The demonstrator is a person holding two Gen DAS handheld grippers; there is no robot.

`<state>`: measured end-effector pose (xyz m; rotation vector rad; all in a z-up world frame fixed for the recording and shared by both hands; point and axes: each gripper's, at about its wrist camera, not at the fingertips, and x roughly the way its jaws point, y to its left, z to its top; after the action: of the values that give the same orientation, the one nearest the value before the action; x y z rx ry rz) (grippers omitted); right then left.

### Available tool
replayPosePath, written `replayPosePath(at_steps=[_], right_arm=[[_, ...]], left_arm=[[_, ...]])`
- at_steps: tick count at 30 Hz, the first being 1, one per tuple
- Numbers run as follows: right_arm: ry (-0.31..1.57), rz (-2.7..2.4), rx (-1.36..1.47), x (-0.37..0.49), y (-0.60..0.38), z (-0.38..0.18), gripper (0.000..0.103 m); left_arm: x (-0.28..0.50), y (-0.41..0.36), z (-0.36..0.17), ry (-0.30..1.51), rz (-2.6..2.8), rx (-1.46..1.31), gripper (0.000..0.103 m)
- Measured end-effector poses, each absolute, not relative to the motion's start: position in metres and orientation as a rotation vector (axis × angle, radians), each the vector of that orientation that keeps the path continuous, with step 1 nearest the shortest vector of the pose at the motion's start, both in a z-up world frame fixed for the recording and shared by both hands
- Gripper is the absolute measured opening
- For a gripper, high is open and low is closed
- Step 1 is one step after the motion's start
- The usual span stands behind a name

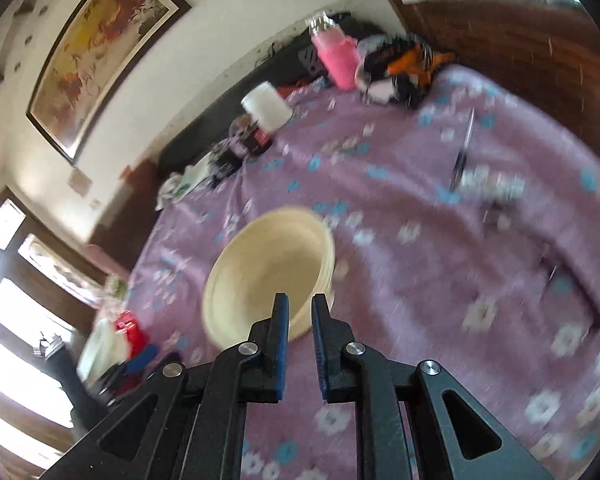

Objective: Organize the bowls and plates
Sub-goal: 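Lift the cream bowl with the right gripper toward the left gripper, then grasp the cream bowl rim with the left gripper while the right gripper holds it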

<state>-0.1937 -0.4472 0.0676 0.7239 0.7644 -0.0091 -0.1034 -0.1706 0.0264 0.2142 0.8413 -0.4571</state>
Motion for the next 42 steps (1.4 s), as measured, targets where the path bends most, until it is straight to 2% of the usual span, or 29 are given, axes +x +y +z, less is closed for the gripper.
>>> replayPosePath(at_steps=[4, 6, 7, 8, 10, 19, 20, 21, 23, 27, 29, 33, 37, 40, 42], right_arm=[[0.767, 0.035, 0.752, -0.197, -0.444, 0.059, 0.013], [0.75, 0.05, 0.753, -0.196, -0.444, 0.06, 0.014], [0.744, 0.055, 0.752, -0.195, -0.444, 0.06, 0.02], [0.743, 0.054, 0.756, -0.194, -0.445, 0.058, 0.031], [0.742, 0.061, 0.777, -0.191, -0.446, 0.052, 0.04], [0.793, 0.121, 0.76, -0.189, -0.44, 0.037, 0.04], [0.802, 0.129, 0.756, -0.187, -0.438, 0.036, 0.04], [0.811, 0.132, 0.753, -0.185, -0.438, 0.034, 0.04], [0.825, 0.131, 0.755, -0.179, -0.437, 0.03, 0.04], [0.828, 0.11, 0.759, -0.17, -0.44, 0.027, 0.04], [0.823, 0.079, 0.746, -0.167, -0.441, 0.028, 0.031], [0.826, 0.024, 0.706, -0.166, -0.441, 0.03, 0.03], [0.824, 0.006, 0.677, -0.166, -0.44, 0.033, 0.022], [0.822, -0.005, 0.67, -0.169, -0.44, 0.035, 0.016], [0.819, -0.016, 0.657, -0.172, -0.438, 0.037, 0.015]], left_arm=[[-0.1, -0.185, 0.056, 0.805, -0.512, 0.192, 0.057], [-0.097, -0.197, 0.068, 0.783, -0.524, 0.197, 0.061], [-0.094, -0.201, 0.073, 0.779, -0.532, 0.193, 0.062], [-0.088, -0.208, 0.077, 0.781, -0.54, 0.183, 0.062], [-0.077, -0.219, 0.078, 0.802, -0.555, 0.177, 0.062], [-0.013, -0.273, 0.038, 0.977, -0.576, 0.175, 0.062], [-0.01, -0.277, 0.034, 0.993, -0.583, 0.175, 0.055], [-0.01, -0.279, 0.031, 1.006, -0.59, 0.178, 0.036], [-0.015, -0.282, 0.028, 1.028, -0.607, 0.195, 0.018], [-0.036, -0.276, 0.035, 1.01, -0.626, 0.194, 0.018], [-0.047, -0.273, 0.039, 1.005, -0.647, 0.187, 0.018], [-0.06, -0.274, 0.038, 0.959, -0.646, 0.241, 0.02], [-0.052, -0.275, 0.026, 0.984, -0.631, 0.242, 0.02], [-0.057, -0.275, 0.027, 0.967, -0.633, 0.254, 0.015], [-0.064, -0.273, 0.033, 0.942, -0.634, 0.264, 0.015]])
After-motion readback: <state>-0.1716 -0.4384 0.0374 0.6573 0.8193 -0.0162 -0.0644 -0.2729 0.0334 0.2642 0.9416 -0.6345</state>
